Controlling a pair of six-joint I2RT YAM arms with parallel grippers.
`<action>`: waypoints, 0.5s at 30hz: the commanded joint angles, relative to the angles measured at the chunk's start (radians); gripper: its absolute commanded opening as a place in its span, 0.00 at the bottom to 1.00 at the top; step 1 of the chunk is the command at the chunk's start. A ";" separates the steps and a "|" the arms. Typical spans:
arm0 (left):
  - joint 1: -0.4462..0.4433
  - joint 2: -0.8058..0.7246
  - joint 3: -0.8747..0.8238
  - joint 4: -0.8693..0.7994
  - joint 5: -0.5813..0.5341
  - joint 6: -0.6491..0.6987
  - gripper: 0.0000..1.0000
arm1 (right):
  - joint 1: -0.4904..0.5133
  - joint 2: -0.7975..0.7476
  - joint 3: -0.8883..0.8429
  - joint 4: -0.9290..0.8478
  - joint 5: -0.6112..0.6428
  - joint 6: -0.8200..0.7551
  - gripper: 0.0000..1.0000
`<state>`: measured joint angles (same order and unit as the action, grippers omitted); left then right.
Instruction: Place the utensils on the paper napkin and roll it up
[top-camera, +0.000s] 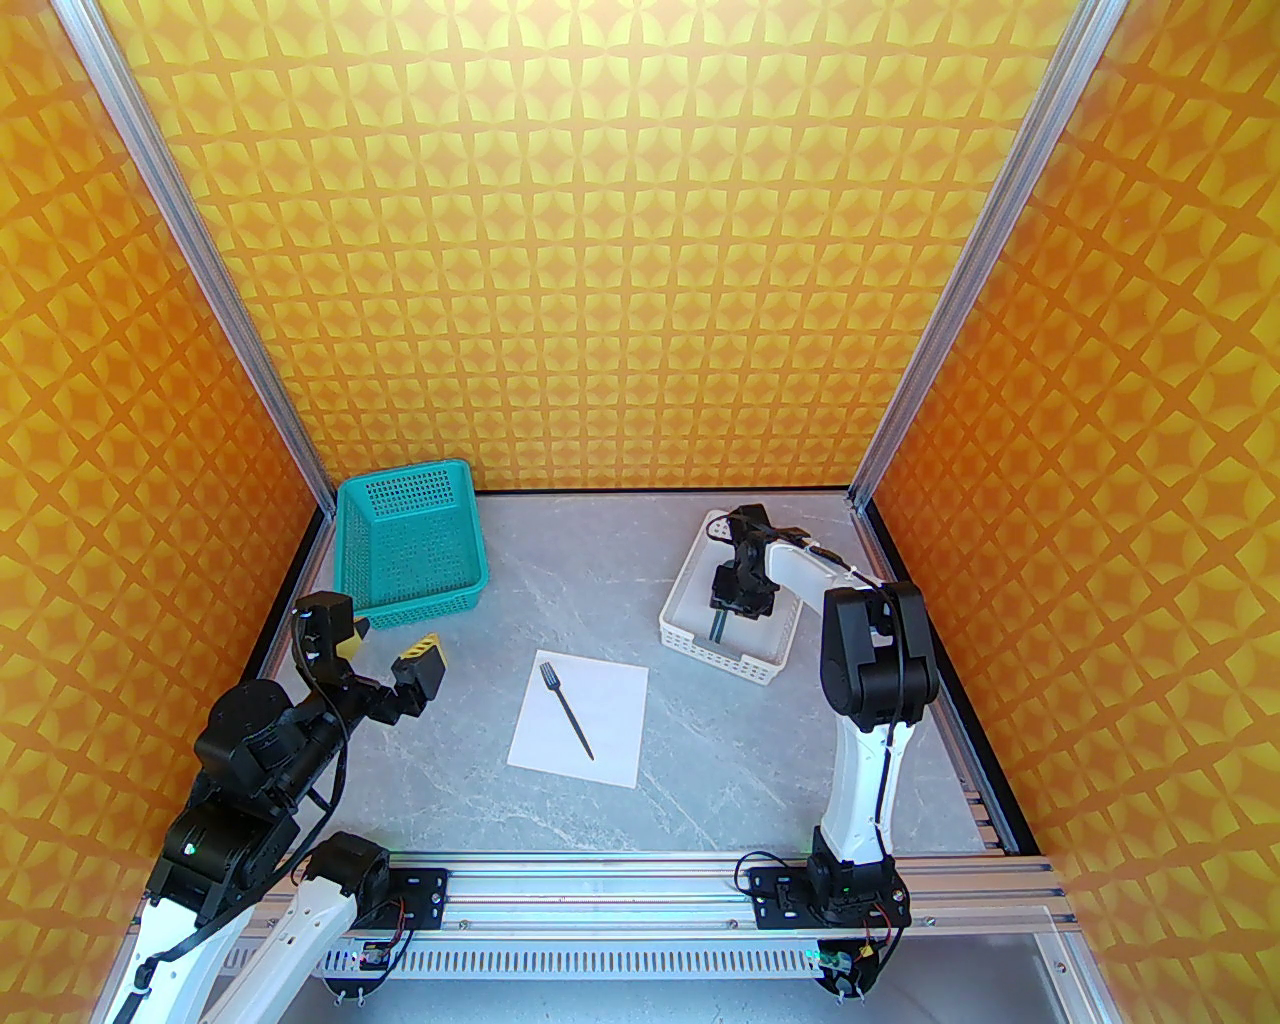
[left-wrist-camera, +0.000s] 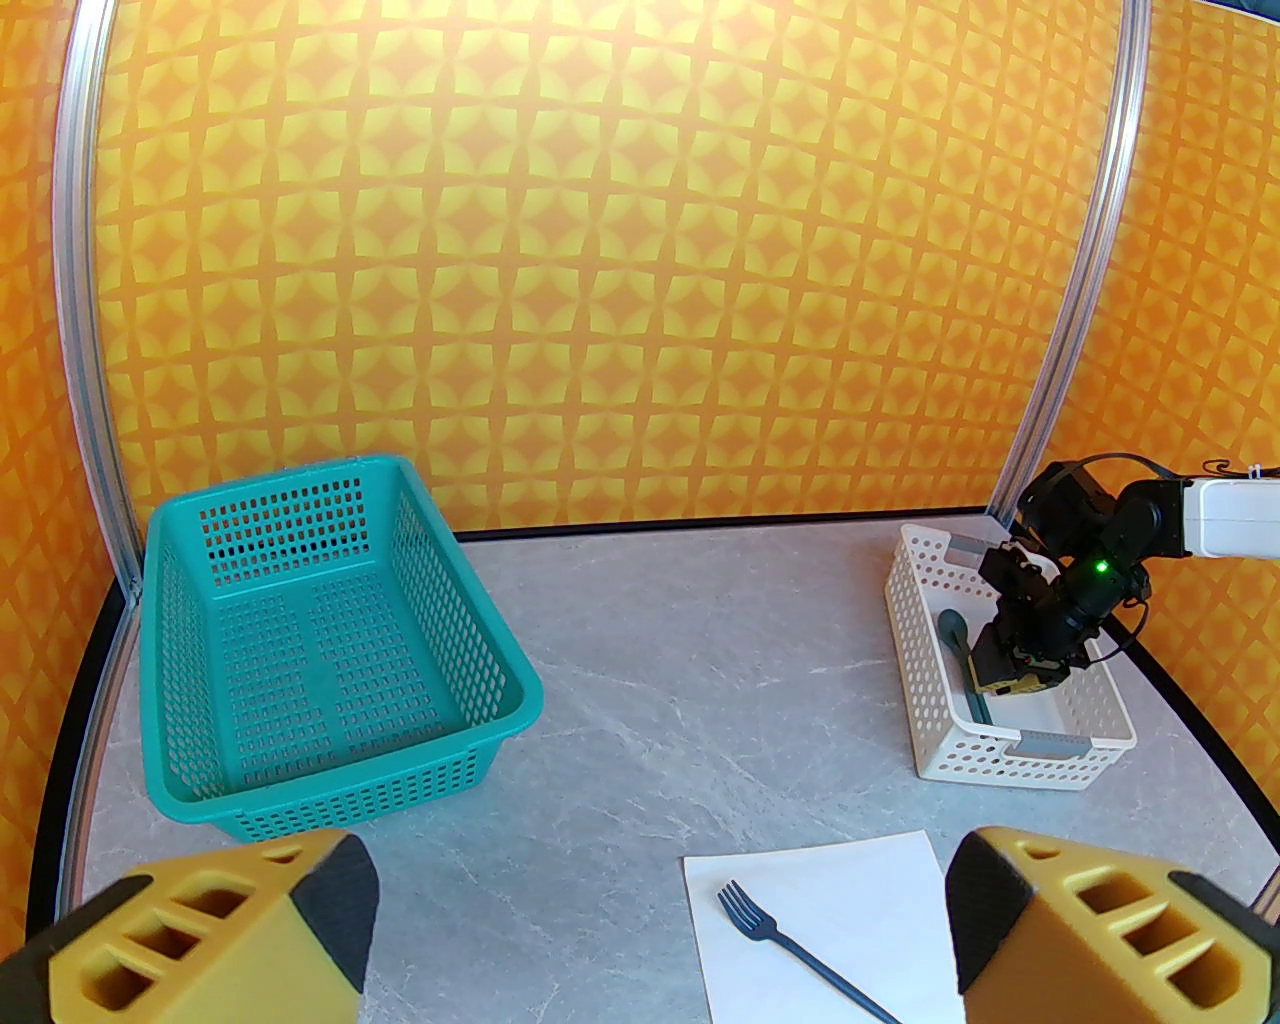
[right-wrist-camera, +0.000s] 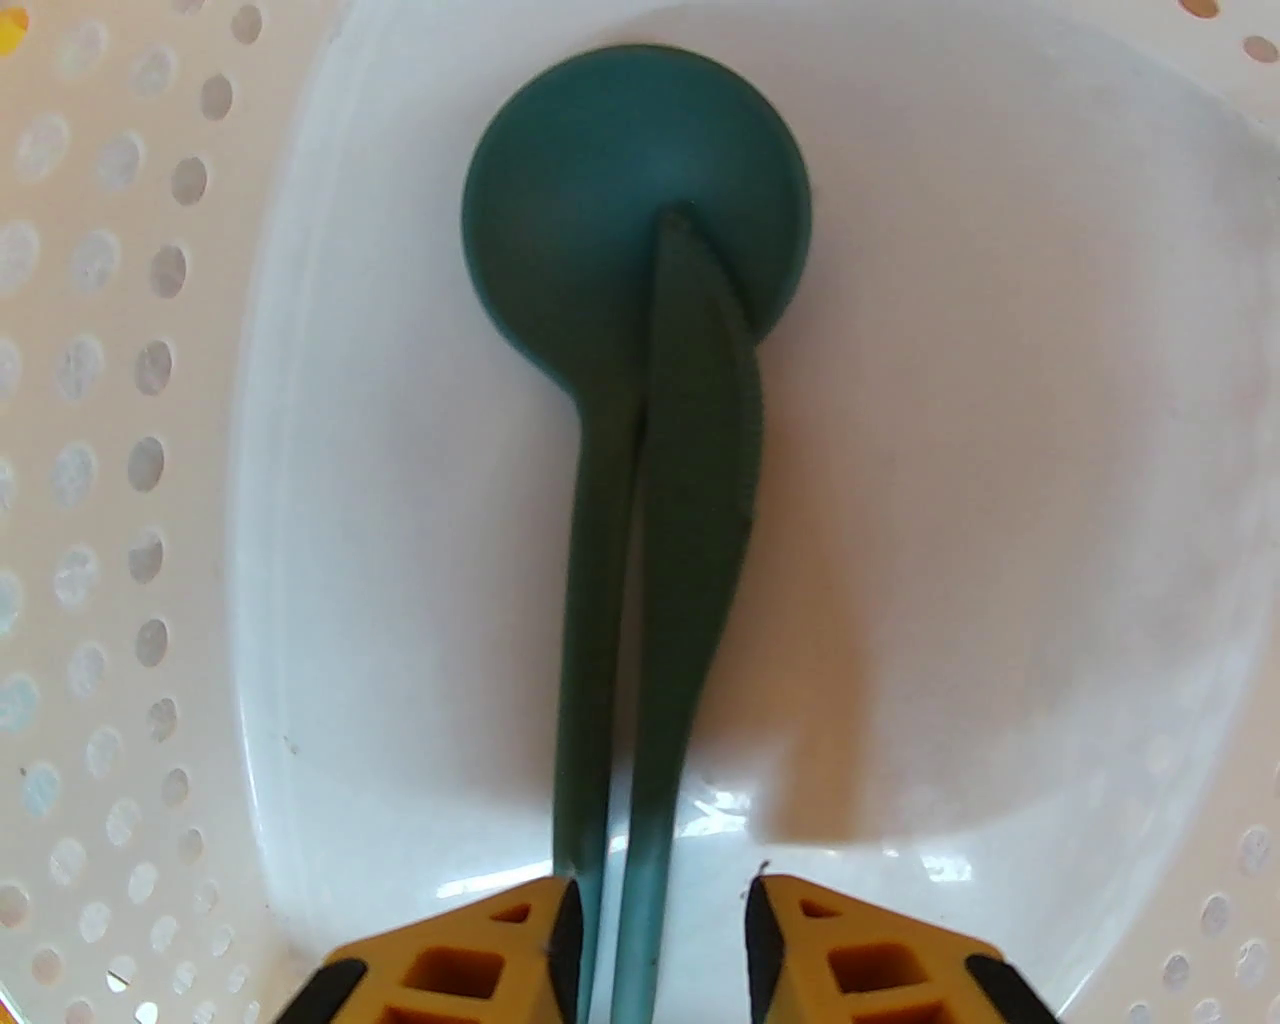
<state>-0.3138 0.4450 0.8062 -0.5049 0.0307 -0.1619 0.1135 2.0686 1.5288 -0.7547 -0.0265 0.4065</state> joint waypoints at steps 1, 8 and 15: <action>0.005 0.003 0.002 -0.010 0.015 0.015 0.99 | -0.006 -0.024 -0.011 -0.014 -0.006 0.000 0.32; 0.005 0.004 0.004 -0.014 0.016 0.016 0.99 | -0.006 0.008 -0.018 -0.002 -0.031 -0.006 0.32; 0.005 0.004 0.004 -0.015 0.016 0.018 0.99 | -0.006 0.041 -0.015 -0.003 -0.036 -0.012 0.32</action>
<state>-0.3138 0.4450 0.8062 -0.5053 0.0303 -0.1585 0.1104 2.0762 1.5181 -0.7544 -0.0460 0.4057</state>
